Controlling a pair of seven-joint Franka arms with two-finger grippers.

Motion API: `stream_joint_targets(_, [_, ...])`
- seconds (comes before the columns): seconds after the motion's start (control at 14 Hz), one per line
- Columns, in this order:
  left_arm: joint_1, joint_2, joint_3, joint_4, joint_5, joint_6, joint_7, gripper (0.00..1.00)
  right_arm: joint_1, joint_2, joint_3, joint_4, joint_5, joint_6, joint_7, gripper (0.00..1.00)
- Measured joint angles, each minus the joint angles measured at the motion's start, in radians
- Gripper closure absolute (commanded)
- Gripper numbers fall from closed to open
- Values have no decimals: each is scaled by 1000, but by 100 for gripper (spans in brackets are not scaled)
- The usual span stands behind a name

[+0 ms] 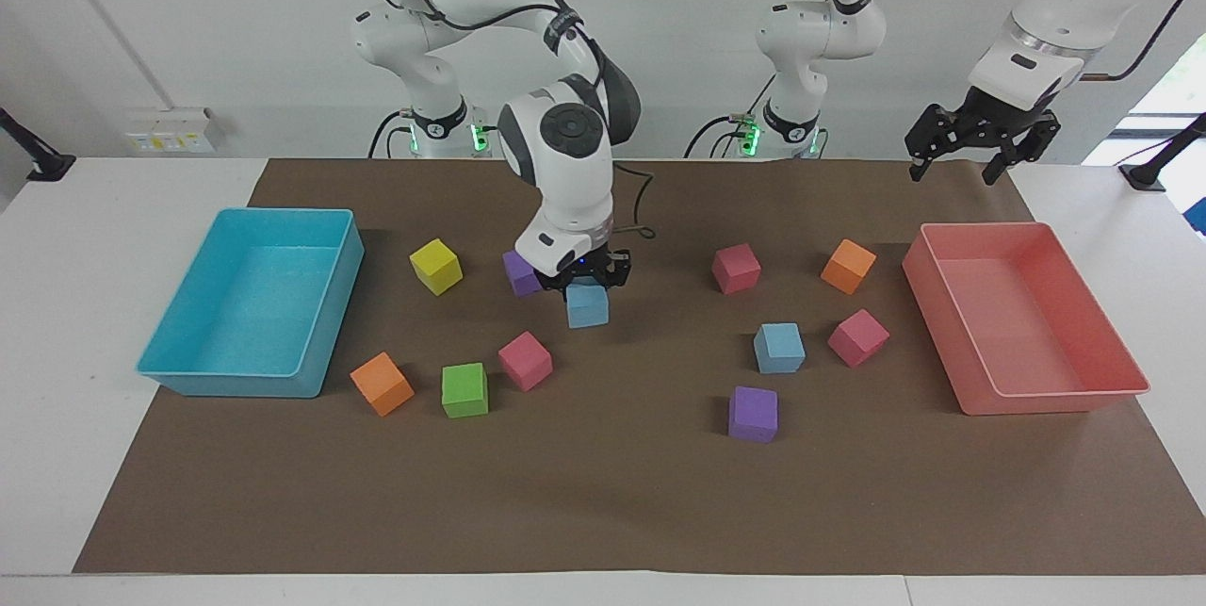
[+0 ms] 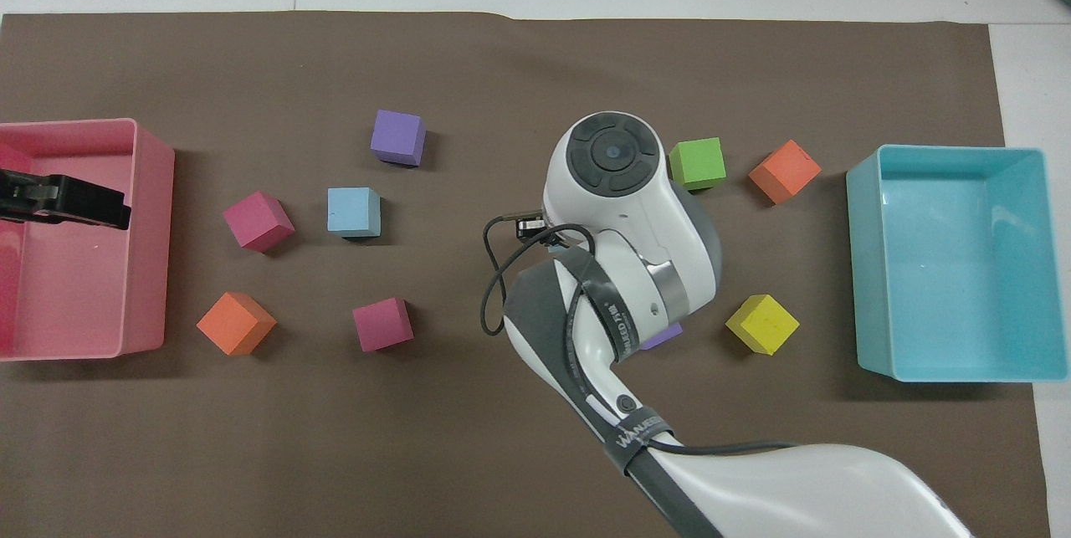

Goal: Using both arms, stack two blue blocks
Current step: 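Carry the light-blue cube to the table center and set it down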

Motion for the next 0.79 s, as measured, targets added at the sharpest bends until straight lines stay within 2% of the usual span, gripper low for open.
stream_joint_targets(0.29, [0,0,0,0,0,0,0,0,16,71,18,26,1,51,4,100])
stream_joint_targets(0.79, [0,0,0,0,0,0,0,0,44,103,22,17,30,97,29,100])
